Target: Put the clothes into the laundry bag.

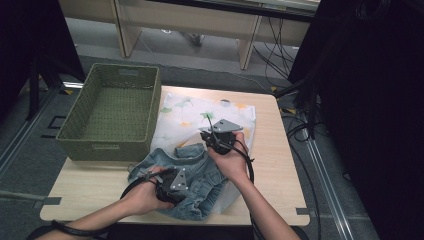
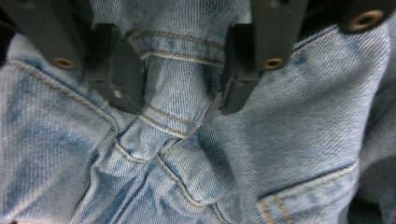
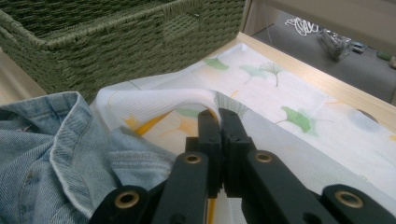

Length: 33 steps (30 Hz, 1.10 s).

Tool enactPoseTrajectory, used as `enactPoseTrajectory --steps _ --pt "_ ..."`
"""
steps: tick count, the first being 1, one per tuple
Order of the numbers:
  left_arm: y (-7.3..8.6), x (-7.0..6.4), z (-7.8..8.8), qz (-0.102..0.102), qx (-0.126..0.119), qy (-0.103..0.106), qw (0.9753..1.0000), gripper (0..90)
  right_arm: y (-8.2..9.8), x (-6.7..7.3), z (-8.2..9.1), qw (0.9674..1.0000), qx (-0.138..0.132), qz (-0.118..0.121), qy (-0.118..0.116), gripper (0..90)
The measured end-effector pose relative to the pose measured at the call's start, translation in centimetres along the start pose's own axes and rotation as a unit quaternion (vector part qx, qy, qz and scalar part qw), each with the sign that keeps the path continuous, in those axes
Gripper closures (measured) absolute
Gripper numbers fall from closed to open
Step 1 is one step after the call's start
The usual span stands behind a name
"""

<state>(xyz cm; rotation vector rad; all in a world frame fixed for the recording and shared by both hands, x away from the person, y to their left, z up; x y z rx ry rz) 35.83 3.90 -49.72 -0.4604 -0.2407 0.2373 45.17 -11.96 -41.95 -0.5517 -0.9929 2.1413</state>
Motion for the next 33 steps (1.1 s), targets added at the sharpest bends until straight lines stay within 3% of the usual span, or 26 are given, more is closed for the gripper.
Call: enactPoseTrajectory --steps 2,5,10,12,17,23,25,28,33 --pt "0.1 0.1 -0.1 0.002 0.0 0.002 1.0 58.7 0.0 -0.1 0.0 0.9999 -0.003 0.011 0.0 89.7" --pt "0.1 0.1 -0.2 0.009 -0.002 0.005 0.9999 71.2 0.0 0.0 -0.1 0.9999 -0.002 0.01 -0.003 89.8" --pt "0.0 0.1 0.1 0.028 -0.015 0.004 0.9995 81.9 0.0 0.0 0.0 1.0 0.0 0.01 -0.001 89.8" --pt "-0.1 0.2 0.3 0.031 -0.019 0.003 0.9993 82.8 0.0 0.2 0.0 1.0 0.001 0.0 0.0 89.8" --pt "-0.7 0.7 1.4 0.045 -0.047 -0.007 0.9979 83.8 -0.3 0.3 0.1 0.9999 -0.004 0.014 -0.003 89.8" --pt "-2.3 1.8 3.2 0.053 -0.081 -0.028 0.9949 83.9 -0.7 0.8 0.5 0.9999 -0.009 0.01 -0.004 89.8" --pt "-2.9 2.2 3.8 0.053 -0.091 -0.039 0.9937 83.9 -0.8 0.8 0.6 0.9996 -0.013 0.023 -0.005 89.8" --pt "-3.5 3.0 4.7 0.054 -0.099 -0.054 0.9921 84.0 -1.0 1.1 0.8 0.9998 -0.014 0.014 -0.008 89.8" --pt "-4.1 4.3 5.6 0.067 -0.113 -0.073 0.9886 84.0 -1.3 1.2 1.1 0.9994 -0.02 0.026 -0.01 89.8"
Point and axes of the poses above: each handheld gripper's, and its own axes: z roughly backward along the jaws, y roughly out of its underside, x roughly to its left, the point moved 3 cm from there along -z, roughly forward along the jaws, and after that the axes turned 6 degrees about x, right-handed, at the moved point
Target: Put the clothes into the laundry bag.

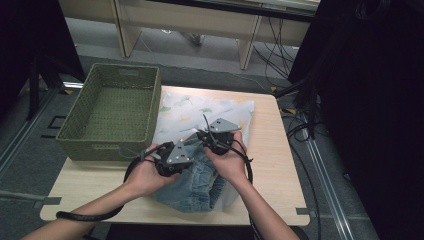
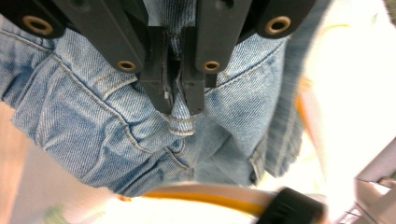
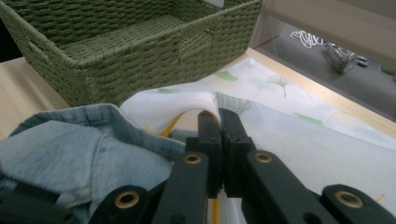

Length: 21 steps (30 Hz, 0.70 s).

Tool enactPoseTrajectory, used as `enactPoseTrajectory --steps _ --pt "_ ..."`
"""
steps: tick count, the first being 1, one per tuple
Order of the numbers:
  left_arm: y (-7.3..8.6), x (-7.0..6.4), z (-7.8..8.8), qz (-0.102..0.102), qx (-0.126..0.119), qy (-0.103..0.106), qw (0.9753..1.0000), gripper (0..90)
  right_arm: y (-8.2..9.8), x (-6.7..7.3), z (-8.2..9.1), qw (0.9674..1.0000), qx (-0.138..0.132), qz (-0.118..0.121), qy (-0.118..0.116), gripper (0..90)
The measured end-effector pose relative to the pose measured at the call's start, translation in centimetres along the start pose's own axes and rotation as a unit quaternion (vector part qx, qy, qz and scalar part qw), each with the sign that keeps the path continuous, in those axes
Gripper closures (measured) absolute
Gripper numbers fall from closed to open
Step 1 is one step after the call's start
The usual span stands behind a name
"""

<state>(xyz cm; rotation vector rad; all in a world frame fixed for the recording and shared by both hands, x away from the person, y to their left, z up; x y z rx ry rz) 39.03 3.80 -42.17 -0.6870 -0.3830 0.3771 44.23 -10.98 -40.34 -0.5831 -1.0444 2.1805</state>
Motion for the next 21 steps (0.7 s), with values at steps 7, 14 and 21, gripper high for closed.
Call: enactPoseTrajectory --steps 7,14,21 --pt "-0.7 1.7 0.0 0.006 -0.008 -0.031 0.9995 83.9 -0.4 0.4 0.3 1.0 -0.006 0.003 -0.003 89.8" --pt "1.1 1.8 -3.5 0.028 0.03 -0.023 0.9989 83.3 -0.2 0.7 0.1 1.0 0.004 -0.004 -0.006 89.8" --pt "2.3 1.6 -6.2 0.033 0.048 -0.023 0.998 82.1 0.5 0.3 -0.5 0.9999 0.014 -0.004 -0.006 89.8"
Point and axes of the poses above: each handheld gripper's, and its own axes: z roughly backward along the jaws, y roughly out of its underside, x roughly to its left, the point moved 3 cm from there along -z, roughly forward along the jaws, and after that the axes turned 6 degrees about x, right-handed, at the moved point
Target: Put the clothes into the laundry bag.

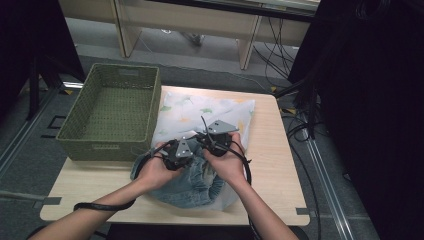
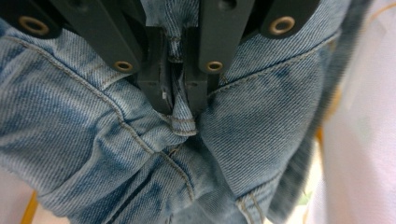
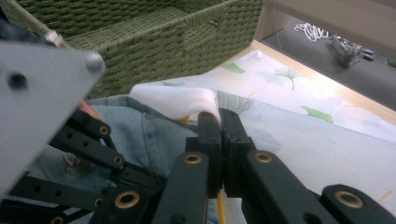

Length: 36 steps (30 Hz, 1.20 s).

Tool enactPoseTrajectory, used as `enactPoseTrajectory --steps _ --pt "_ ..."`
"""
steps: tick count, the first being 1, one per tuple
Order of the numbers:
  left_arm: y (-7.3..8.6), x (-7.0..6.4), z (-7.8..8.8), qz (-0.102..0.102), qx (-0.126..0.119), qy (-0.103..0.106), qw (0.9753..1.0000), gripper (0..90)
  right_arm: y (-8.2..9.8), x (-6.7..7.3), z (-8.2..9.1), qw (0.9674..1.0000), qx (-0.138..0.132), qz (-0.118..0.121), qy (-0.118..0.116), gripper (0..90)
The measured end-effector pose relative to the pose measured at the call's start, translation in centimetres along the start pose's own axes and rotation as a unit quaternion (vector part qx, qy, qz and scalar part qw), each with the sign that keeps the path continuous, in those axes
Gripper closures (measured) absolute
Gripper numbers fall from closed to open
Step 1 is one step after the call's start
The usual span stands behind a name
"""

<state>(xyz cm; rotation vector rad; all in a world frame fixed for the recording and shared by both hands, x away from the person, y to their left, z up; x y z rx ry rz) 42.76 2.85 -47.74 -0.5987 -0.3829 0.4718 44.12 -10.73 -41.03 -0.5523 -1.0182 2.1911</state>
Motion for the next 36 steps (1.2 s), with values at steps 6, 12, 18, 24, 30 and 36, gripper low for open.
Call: enactPoseTrajectory --steps 6,12,18,24,30,36 --pt "0.1 0.0 -0.2 0.0 0.001 0.003 1.0 80.6 0.3 -0.2 -0.1 1.0 0.005 -0.007 0.002 89.8" --pt "0.2 0.0 0.2 -0.004 -0.003 0.02 0.9998 71.7 0.6 -0.3 -0.3 0.9998 0.012 -0.015 0.002 89.8" --pt "0.3 -0.4 2.0 -0.028 -0.027 0.022 0.999 43.8 0.6 -0.6 -0.4 0.9999 0.01 -0.004 0.004 89.8" --pt "0.5 -1.0 5.2 -0.052 -0.05 0.026 0.997 32.2 0.7 -0.5 -0.4 0.9997 0.014 -0.018 0.005 89.7" --pt "1.8 -3.3 6.8 -0.091 -0.041 0.066 0.9929 32.6 0.6 -0.7 -0.4 0.9999 0.011 -0.01 0.004 89.6" --pt "3.3 -5.7 5.4 -0.134 -0.007 0.106 0.9853 29.4 0.6 -0.7 -0.4 0.9999 0.011 -0.009 0.006 89.6"
Point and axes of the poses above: each handheld gripper's, and its own axes: z roughly backward along the jaws, y roughly out of its underside, x roughly to its left, the point moved 3 cm from there along -z, roughly forward along the jaws, and after that the axes turned 6 degrees about x, right-handed, at the moved point
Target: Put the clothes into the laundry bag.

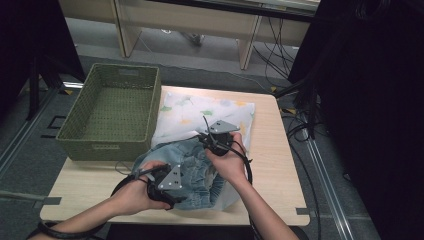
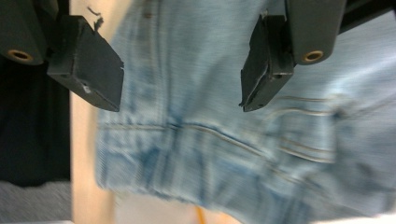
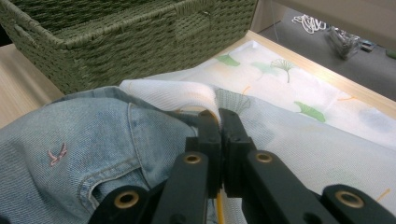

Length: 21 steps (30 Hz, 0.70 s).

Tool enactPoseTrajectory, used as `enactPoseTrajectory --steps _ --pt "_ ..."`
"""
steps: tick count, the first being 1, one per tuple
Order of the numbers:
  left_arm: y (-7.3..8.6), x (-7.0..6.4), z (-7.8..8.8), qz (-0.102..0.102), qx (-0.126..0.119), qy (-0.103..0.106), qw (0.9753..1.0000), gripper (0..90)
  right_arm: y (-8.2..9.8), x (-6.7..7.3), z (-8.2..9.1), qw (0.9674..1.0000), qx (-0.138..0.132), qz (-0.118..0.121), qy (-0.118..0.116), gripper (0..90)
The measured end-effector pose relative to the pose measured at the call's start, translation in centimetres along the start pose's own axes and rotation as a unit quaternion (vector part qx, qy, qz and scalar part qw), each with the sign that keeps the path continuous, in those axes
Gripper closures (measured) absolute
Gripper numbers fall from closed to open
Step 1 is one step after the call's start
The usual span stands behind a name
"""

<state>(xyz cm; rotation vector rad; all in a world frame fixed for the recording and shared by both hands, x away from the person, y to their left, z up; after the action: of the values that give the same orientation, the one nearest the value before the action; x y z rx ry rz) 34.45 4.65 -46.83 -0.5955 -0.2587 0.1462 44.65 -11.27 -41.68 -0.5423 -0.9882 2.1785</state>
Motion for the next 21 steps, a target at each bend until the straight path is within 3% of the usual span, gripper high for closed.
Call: enactPoseTrajectory --steps 4,7,12,16,18,20,21 --pt "0.2 -0.8 -1.3 -0.027 0.022 0.014 0.9993 29.4 0.0 0.0 0.0 1.0 0.0 0.002 -0.002 89.6" --pt "0.1 -1.0 -2.1 -0.027 0.038 0.006 0.9989 33.3 0.0 -0.1 -0.1 1.0 0.0 0.001 -0.002 89.5" --pt "0.0 -1.5 -3.0 -0.05 0.052 0.012 0.9973 34.0 0.1 0.0 -0.1 1.0 0.002 0.005 0.0 89.5" --pt "0.0 -1.6 -3.6 -0.054 0.061 0.015 0.9966 37.7 0.2 0.1 0.0 0.9999 0.006 -0.01 -0.001 89.5" --pt "0.0 -1.5 -3.8 -0.052 0.063 0.018 0.9965 41.4 0.1 0.0 -0.1 1.0 0.003 0.002 -0.002 89.4" --pt "0.0 -1.4 -3.9 -0.039 0.063 0.022 0.997 44.8 0.2 0.1 0.0 0.9999 0.007 -0.01 -0.001 89.4" --pt "0.1 -1.3 -4.0 -0.035 0.063 0.026 0.997 46.6 0.1 0.0 -0.1 1.0 0.003 0.004 -0.001 89.4"
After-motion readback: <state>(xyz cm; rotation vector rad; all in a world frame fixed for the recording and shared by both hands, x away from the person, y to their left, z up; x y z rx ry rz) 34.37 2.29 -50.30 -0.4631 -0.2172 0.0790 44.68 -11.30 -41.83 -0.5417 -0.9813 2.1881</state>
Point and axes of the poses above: each handheld gripper's, and its own axes: z roughly backward along the jaws, y roughly out of its underside, x roughly to its left, the point moved 3 cm from there along -z, roughly forward along the jaws, and after that the axes turned 6 degrees about x, right-handed, at the moved point
